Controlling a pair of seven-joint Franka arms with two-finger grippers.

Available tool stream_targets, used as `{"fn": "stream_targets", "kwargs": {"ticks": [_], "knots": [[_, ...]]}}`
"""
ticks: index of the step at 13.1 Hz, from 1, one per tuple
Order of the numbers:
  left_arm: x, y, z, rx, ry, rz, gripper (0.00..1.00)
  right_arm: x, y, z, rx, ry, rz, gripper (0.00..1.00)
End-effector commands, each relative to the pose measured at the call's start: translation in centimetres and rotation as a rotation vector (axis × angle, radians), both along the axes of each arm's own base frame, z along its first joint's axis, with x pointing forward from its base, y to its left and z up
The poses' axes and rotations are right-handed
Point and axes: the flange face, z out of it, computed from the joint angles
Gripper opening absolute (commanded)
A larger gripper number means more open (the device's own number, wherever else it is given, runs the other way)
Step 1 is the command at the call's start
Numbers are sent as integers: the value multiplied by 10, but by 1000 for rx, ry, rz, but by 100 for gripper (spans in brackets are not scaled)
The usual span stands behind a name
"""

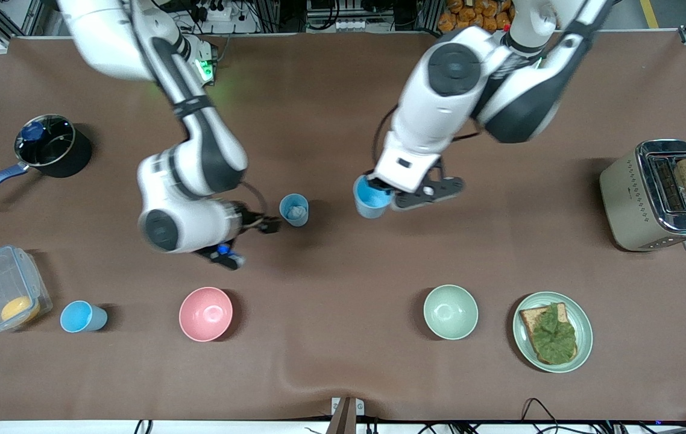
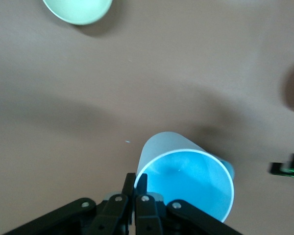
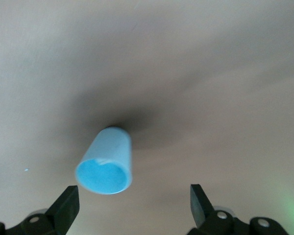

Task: Stack blue cups with both arms
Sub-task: 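Carry both blue cups toward the table middle, left cup above right cup, then lower the left gripper's cup into the right gripper's cup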

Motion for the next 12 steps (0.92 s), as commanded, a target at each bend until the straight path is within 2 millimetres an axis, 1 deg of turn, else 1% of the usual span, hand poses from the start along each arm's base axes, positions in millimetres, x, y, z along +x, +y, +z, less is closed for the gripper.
{"fn": "stream_targets", "kwargs": {"ticks": [1,4,5,6,8,9,10,11,12], "knots": [[-23,-62,-28,14,-43,60,0,9,-66,18,-57,-28,135,100],[-62,-129,-80,26,-98,128,0,17,-153,31,-32,-26,229,100],[-74,-147,-96,36,-119,157,0,18,-175,33,-40,-30,260,100],[-85,-160,-109,45,-147,167,0,20,-196,35,-65,-34,278,100],[-94,-174,-125,26,-169,150,0,23,-227,45,-93,-53,305,100],[-95,-178,-127,1,-174,146,0,23,-244,52,-97,-64,333,100],[-96,-181,-133,-14,-174,142,0,23,-260,61,-89,-97,420,100],[-96,-183,-138,-22,-176,137,0,21,-269,74,-66,-127,477,100],[-96,-185,-147,-24,-173,135,0,14,-271,89,-65,-150,486,100]]}}
